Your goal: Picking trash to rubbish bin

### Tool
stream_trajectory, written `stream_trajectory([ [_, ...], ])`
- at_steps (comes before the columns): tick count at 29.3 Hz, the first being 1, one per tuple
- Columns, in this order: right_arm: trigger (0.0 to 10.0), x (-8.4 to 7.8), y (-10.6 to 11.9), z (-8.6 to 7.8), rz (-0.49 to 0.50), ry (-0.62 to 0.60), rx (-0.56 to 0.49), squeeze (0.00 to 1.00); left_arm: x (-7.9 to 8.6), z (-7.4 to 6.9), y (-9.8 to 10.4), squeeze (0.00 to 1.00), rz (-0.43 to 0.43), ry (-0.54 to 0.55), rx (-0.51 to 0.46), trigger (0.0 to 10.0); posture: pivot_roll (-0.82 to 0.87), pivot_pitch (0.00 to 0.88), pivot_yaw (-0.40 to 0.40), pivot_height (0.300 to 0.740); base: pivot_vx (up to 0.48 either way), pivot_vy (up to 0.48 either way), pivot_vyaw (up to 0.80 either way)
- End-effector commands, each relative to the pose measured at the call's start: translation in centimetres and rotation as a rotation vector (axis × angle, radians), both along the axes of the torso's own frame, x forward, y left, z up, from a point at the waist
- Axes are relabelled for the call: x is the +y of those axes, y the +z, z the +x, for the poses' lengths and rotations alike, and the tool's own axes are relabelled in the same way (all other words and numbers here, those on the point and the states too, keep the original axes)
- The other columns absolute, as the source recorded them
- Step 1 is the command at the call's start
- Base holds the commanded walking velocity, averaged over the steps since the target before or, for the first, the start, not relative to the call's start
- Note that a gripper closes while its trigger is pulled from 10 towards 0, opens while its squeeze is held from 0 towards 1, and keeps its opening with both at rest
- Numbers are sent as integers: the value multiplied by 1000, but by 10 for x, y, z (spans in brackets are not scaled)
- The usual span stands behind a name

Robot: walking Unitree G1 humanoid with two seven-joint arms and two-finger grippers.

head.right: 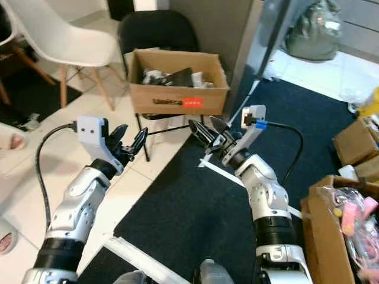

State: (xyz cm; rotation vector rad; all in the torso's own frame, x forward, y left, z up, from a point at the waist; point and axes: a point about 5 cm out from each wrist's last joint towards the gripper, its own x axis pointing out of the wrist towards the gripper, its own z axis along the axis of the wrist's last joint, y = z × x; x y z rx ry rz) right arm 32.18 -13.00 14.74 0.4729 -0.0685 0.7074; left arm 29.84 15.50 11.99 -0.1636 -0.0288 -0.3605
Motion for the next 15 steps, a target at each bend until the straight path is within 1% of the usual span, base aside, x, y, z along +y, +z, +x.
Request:
stream_trajectory([
  [1,10000,-7,-3,-1,-6,-26,13,0,-6,0,-2,0,8,-19,9,10000,12,0,-36,740,-341,0,0],
  [5,10000,-7,-3,-1,-8,-28,14,0,-6,0,-2,0,7,-20,9,10000,12,0,-36,740,-341,0,0],
  [15,10000,-7,-3,-1,-13,-30,15,0,-6,0,-1,0,-1,-23,5,10000,12,0,-36,740,0,0,0],
])
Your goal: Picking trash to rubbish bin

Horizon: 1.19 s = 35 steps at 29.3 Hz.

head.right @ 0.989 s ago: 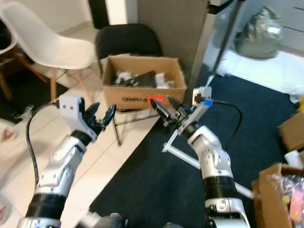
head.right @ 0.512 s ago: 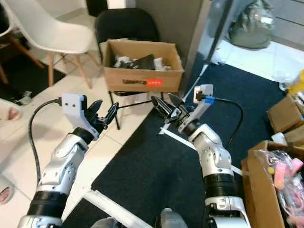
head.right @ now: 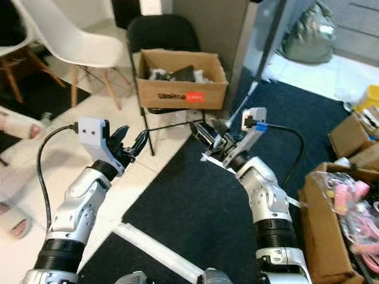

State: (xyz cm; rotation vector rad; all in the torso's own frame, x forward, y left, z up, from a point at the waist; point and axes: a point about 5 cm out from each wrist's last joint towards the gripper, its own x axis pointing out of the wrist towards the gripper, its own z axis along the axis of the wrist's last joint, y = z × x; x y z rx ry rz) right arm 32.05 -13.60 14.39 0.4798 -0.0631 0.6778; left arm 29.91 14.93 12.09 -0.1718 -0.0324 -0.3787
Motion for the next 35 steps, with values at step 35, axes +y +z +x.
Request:
stream_trajectory([
  [35,10000,3,-2,-4,-67,61,-23,0,-2,-1,-3,0,-9,-45,6,10000,9,0,-38,740,0,0,608],
])
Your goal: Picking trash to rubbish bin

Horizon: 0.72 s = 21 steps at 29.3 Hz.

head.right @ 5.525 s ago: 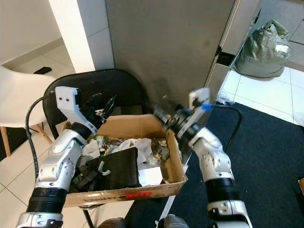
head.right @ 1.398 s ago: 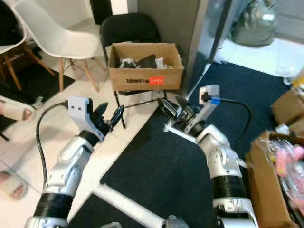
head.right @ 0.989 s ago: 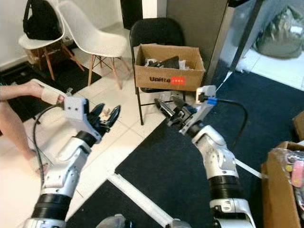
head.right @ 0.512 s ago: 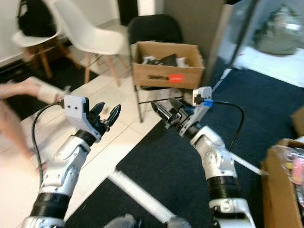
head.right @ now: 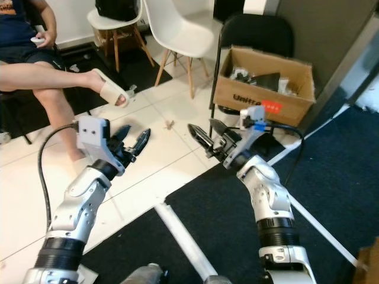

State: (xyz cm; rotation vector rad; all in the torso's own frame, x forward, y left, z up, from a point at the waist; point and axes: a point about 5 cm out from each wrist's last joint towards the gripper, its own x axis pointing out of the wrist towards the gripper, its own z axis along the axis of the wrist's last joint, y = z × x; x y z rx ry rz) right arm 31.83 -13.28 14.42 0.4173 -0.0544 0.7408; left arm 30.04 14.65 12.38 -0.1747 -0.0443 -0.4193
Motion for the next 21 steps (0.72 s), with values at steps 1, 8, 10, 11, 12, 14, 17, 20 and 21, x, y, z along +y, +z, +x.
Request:
stream_trajectory([
  [1,10000,0,-2,-1,-8,3,3,0,0,-2,-6,0,-4,-6,20,10000,9,0,-38,740,0,0,800],
  [8,10000,0,-3,-2,-11,9,0,0,0,-2,-6,0,-7,-13,22,10000,8,0,-38,740,0,0,799],
  [10,10000,0,-2,-2,-12,16,-5,0,0,-2,-5,0,-12,-20,23,10000,8,0,-36,740,0,0,794],
  [11,10000,0,-2,-2,-12,18,-7,0,0,-2,-5,0,-14,-23,23,10000,8,0,-36,740,0,0,794],
  [12,10000,0,-2,-2,-12,18,-7,0,0,-2,-5,0,-14,-23,23,10000,8,0,-36,740,0,0,794],
  [14,10000,0,-2,-2,-14,21,-9,0,0,-2,-5,0,-17,-26,24,10000,3,0,-36,740,0,0,794],
  [17,10000,0,-1,-2,-21,23,-13,0,-1,-2,-5,0,-22,-29,25,10000,0,0,-37,740,0,0,794],
  [20,10000,0,-1,-2,-27,24,-17,0,-1,-2,-5,0,-26,-32,25,10000,0,0,-37,740,0,0,794],
  [21,10000,0,-1,-2,-28,24,-18,0,-1,-2,-5,0,-26,-33,25,10000,0,0,-37,740,0,0,794],
])
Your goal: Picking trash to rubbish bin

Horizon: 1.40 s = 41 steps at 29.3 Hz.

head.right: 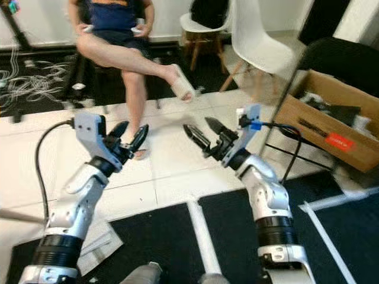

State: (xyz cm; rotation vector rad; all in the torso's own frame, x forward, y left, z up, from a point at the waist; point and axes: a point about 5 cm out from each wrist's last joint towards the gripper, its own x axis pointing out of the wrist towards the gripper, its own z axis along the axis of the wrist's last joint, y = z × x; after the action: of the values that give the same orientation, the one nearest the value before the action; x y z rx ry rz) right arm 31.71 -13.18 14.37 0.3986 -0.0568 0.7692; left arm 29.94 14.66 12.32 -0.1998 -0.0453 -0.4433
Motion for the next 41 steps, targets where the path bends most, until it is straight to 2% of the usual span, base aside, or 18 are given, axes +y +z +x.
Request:
stream_trajectory([
  [1,10000,-1,-1,-1,-13,-2,-4,0,-1,0,-4,0,-1,-10,23,10000,-1,0,-34,740,0,0,794],
  [22,10000,9,-1,-3,-53,-8,-15,0,6,-3,-4,0,-1,-42,34,10000,17,0,11,740,0,0,792],
  [41,10000,11,-3,-4,-73,-7,-18,0,5,-3,-5,0,-5,-66,44,10000,15,0,7,740,0,0,788],
])
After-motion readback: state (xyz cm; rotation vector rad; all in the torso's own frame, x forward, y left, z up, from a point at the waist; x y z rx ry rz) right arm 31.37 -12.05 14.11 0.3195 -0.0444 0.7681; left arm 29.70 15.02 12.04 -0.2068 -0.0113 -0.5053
